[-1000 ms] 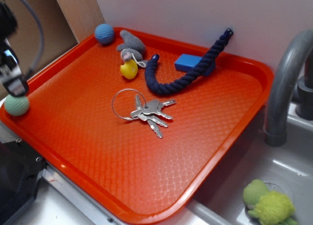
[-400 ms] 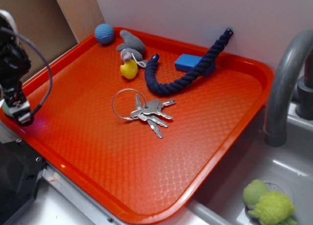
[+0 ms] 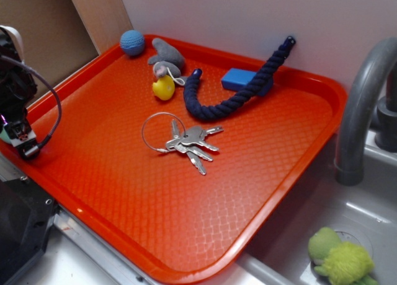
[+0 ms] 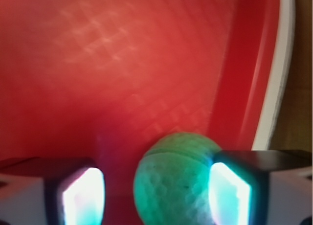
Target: Grab the green ball.
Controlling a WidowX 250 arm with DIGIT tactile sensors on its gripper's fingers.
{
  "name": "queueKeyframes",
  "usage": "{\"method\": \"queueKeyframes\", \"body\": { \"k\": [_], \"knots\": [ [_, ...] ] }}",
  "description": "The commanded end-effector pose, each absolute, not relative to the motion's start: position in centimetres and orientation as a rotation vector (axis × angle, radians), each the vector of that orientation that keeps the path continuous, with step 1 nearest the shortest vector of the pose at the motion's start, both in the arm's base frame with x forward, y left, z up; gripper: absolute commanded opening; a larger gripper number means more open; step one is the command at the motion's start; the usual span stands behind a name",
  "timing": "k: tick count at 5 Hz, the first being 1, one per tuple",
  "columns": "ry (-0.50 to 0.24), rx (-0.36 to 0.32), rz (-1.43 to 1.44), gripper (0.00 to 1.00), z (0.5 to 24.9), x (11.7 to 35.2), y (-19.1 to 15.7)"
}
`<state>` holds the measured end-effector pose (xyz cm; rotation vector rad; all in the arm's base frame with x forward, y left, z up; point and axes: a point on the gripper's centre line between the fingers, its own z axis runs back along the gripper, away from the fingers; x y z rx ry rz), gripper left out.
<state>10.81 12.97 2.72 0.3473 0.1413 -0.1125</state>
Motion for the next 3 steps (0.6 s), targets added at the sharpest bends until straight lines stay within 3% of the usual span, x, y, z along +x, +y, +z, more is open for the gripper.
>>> {"method": "queueKeyframes", "body": {
  "k": [1, 2, 3],
  "knots": [
    [0.146, 0.389, -0.097, 0.00, 3.1, 10.6, 12.6],
    [0.137, 0.413, -0.088, 0.00, 3.6, 11.0, 12.3],
    [0.024, 0.389, -0.069, 0.00, 8.2, 13.1, 10.2]
  ]
}}
